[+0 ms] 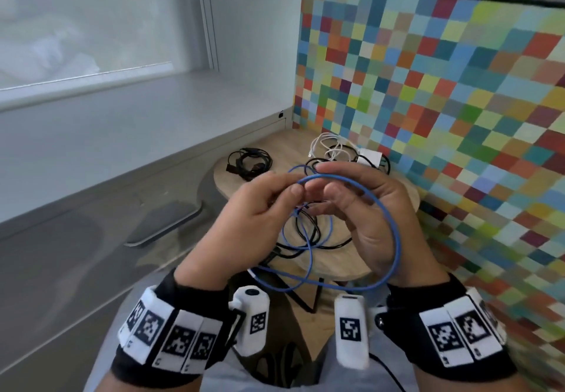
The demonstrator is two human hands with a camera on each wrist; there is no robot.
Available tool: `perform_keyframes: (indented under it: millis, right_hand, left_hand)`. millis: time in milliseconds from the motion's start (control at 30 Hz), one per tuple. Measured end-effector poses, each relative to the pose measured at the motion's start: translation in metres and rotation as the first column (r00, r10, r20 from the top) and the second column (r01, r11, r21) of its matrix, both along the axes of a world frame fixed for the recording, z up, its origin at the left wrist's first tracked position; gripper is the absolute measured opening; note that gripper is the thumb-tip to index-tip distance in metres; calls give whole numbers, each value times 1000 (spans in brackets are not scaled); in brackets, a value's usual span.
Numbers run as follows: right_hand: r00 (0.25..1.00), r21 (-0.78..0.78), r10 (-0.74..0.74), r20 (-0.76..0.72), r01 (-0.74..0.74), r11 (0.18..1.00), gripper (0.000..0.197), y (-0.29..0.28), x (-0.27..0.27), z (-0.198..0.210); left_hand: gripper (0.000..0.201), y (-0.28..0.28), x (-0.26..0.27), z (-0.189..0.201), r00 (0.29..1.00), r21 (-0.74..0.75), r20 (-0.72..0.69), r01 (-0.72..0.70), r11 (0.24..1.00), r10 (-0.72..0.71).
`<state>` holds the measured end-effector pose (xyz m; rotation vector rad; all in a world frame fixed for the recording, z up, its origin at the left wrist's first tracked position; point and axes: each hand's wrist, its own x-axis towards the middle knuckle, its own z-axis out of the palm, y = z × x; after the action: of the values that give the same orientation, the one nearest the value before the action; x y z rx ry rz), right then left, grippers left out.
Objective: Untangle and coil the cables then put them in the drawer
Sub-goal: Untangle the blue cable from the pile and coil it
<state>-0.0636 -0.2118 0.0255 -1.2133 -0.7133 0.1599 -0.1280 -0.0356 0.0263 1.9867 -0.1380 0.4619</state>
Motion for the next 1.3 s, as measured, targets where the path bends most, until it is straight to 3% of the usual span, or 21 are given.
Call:
perform_keyframes:
  millis: [67,167,233,300,433,500,567,633,733,833,933,1033,1100,1133,1233,1300]
  right_hand:
    - [987,12,97,-126,-96,995,26,-2,3,-1]
    - [904,64,246,-350,-239,969,38,-8,4,-7]
    - [883,99,290,-369,-273,957,47,-11,3,-13]
    - [910,71,224,-349,-213,974,47,-11,3,-18]
    - [962,-86,-66,-263,45,995,24,-15,8,-25]
    - [967,-114,-126,-220,102,988,21,-17,9,-27]
    - [971,-128,-152,-184,129,983,20,-16,8,-28]
    - [973,-134,-166,-157,146,980,19,-15,6,-29]
    - [979,-139,-165,-120,148,979,17,-14,4,-35]
    - [973,-231,-221,-75,198,952,19,-14,4,-44]
    - [960,-468,-279,20,256,846,27,-14,6,-56]
    - [957,-645,-270,103,271,714,25,-10,9,-64]
    - [965,-701,-227,132,253,667,27,-3,10,-67]
    - [967,-724,-205,154,251,642,29,1,10,-66]
    - [970,-795,-135,201,242,556,46,12,11,-66]
    - [971,-827,-103,214,237,509,52,17,14,-71]
  left_hand:
    - [24,6,-1,-1,997,-75,21,-74,994,76]
    - [29,18,-2,-4,983,-245,6,-174,954,181]
    - [29,27,-3,-7,983,-334,-29,-182,925,183]
    - [27,35,-7,-11,988,-345,-66,-153,926,139]
    - [24,40,-17,-14,987,-260,-152,-84,962,45]
    - [22,35,-21,-14,987,-336,-156,-32,941,-23]
    - [17,31,-24,-13,981,-501,-162,9,866,-104]
    - [21,28,-26,-12,975,-573,-144,57,818,-169]
    - [36,27,-25,-19,977,-396,-183,27,918,-108]
    - [19,32,-18,-35,975,-133,-208,-107,985,78]
    - [8,39,-7,-58,939,-58,-216,-285,957,267]
    - [32,44,7,-79,866,43,-241,-441,896,438]
    - [50,43,15,-88,841,117,-311,-429,896,443]
    - [50,42,18,-91,841,118,-344,-401,908,416]
    - [16,38,27,-100,857,74,-345,-380,922,381]
    - [5,37,30,-102,853,90,-323,-403,911,409]
